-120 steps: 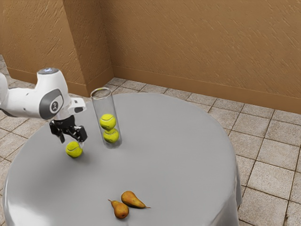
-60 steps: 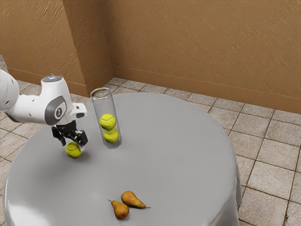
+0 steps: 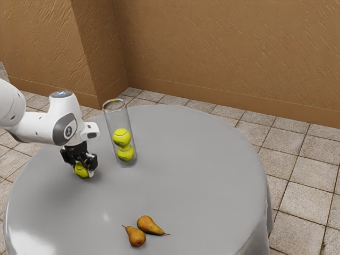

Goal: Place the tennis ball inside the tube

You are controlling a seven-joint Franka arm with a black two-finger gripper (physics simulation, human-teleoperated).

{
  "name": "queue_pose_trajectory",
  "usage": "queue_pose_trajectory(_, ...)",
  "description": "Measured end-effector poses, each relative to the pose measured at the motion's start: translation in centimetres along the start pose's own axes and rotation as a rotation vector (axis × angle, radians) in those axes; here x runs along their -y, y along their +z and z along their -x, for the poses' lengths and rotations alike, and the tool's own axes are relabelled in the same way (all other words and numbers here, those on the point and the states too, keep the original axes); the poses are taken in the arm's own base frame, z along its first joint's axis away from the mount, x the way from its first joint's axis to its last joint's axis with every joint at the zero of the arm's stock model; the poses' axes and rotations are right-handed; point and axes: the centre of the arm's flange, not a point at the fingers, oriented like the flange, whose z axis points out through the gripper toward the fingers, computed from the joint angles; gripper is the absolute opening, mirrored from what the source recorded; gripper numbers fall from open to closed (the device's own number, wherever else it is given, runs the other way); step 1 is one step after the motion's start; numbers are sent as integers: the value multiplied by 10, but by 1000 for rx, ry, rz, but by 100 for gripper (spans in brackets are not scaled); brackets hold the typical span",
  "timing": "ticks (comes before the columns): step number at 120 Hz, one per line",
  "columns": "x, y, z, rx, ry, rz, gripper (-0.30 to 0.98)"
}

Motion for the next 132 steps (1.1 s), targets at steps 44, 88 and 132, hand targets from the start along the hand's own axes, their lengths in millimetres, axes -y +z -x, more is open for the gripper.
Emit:
queue_pose_trajectory(44,-17,-105,9,-147,20,7,38)
queue_pose_trajectory(88,-119,-289,4,-272,166,19,39)
queue_pose_trajectory(132,-136,-288,-32,-303,164,33,41)
